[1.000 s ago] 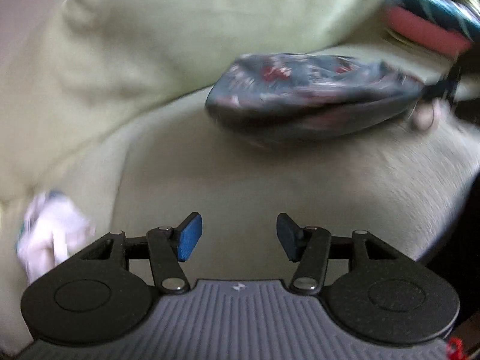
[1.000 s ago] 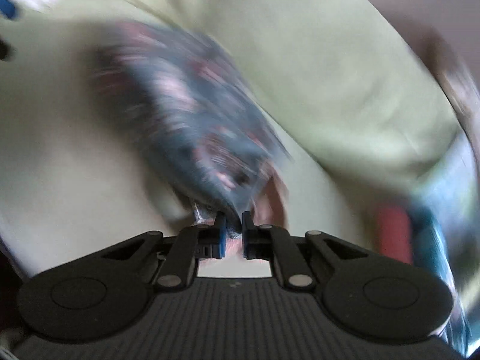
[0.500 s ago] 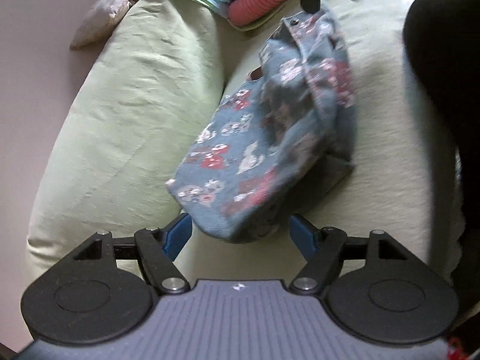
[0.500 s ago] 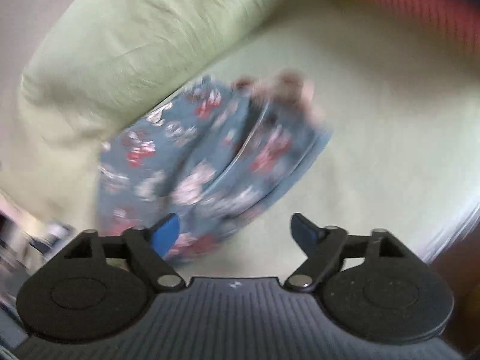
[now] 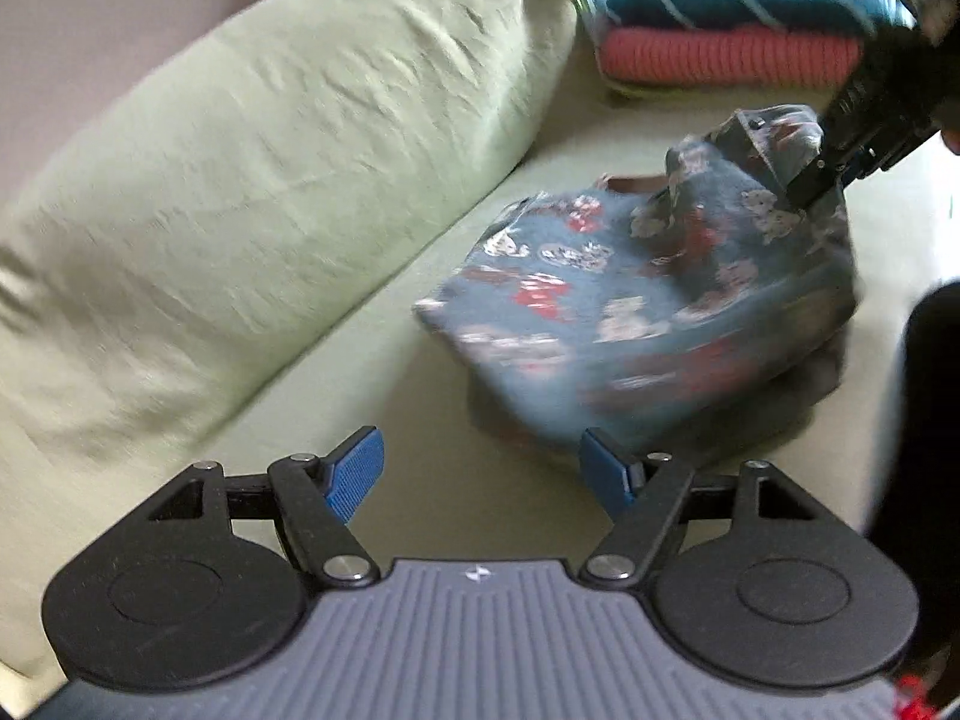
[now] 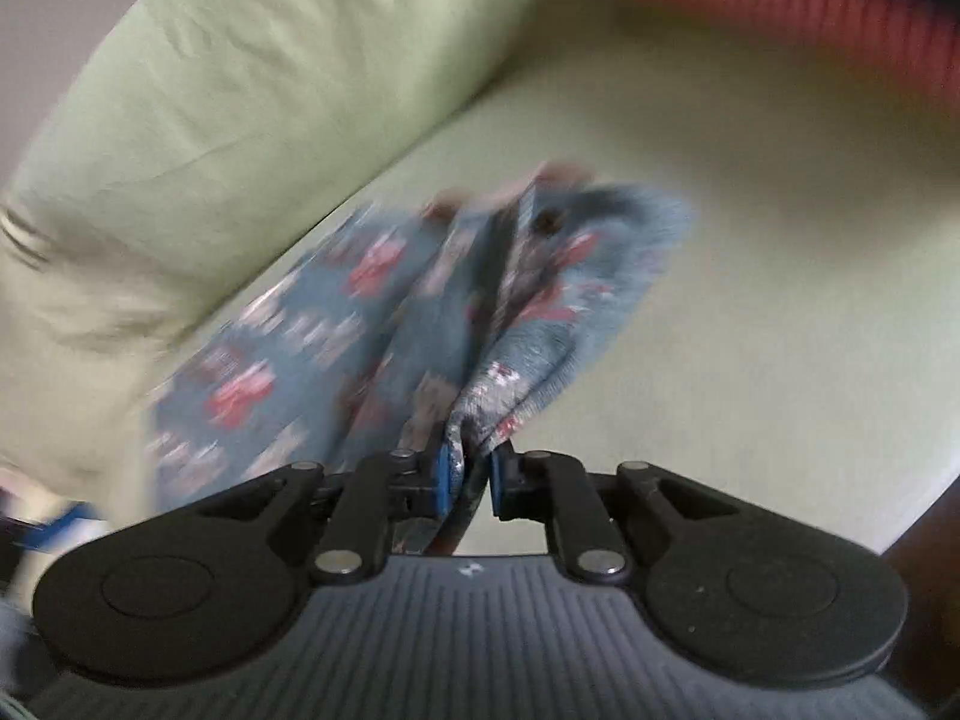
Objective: Fold shopping bag
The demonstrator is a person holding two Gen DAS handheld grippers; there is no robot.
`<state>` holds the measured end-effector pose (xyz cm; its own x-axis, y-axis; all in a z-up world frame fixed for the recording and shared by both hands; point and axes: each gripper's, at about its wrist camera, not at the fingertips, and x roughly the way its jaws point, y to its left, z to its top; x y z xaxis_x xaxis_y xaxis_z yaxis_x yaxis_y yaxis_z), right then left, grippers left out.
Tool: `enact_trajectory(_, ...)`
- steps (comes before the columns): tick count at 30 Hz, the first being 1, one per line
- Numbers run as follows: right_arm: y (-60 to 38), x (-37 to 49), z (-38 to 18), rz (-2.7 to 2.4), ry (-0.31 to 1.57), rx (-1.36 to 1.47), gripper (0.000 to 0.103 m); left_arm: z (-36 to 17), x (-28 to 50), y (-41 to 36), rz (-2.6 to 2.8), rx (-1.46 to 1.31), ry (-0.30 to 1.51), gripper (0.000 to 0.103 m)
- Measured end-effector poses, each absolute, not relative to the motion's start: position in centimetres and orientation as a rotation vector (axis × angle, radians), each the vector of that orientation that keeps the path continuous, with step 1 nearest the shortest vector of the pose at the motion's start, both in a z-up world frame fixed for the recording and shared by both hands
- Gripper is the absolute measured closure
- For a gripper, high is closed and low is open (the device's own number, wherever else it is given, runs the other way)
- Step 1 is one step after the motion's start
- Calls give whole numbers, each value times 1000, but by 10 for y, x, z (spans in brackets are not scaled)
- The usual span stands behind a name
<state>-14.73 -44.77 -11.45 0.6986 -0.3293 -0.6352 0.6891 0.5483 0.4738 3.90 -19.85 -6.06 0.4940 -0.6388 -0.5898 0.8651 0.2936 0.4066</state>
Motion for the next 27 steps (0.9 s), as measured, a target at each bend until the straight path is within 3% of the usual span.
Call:
enact_trajectory(1, -459, -159, -113, -708, 528, 711, 90, -56, 44, -201, -1057, 713, 390, 28)
enact_trajectory(2, -473, -169, -115, -747, 543, 728, 88, -53, 50, -205, -1097, 655, 450, 18)
enact_trajectory(5, -507, -200, -127, -777, 516, 919, 75, -51, 73, -223, -1213, 443, 641, 15)
enact_trajectory(6, -508, -208, -131, -768, 485, 972, 69, -52, 81, -229, -1245, 369, 703, 14)
enact_trajectory(8, -500, -217, -135, -750, 441, 1016, 40, -57, 98, -242, -1285, 226, 822, 14)
enact_trajectory(10, -485, -225, -140, -732, 407, 1036, 33, -67, 114, -253, -1287, 108, 920, 14)
enact_trajectory(15, -462, -221, -162, -640, 379, 1135, 33, -106, 153, -271, -1144, -61, 1110, 15)
enact_trajectory(22, -461, -206, -172, -614, 393, 1120, 33, -125, 153, -280, -1181, -55, 1119, 17)
enact_trajectory(25, -466, -199, -169, -617, 388, 1106, 34, -125, 144, -296, -1213, -25, 1104, 40)
enact_trajectory(26, -466, -196, -167, -618, 394, 1093, 38, -126, 144, -297, -1215, -45, 1109, 55)
enact_trajectory(27, -467, -194, -165, -618, 399, 1080, 43, -129, 146, -296, -1217, -83, 1132, 59)
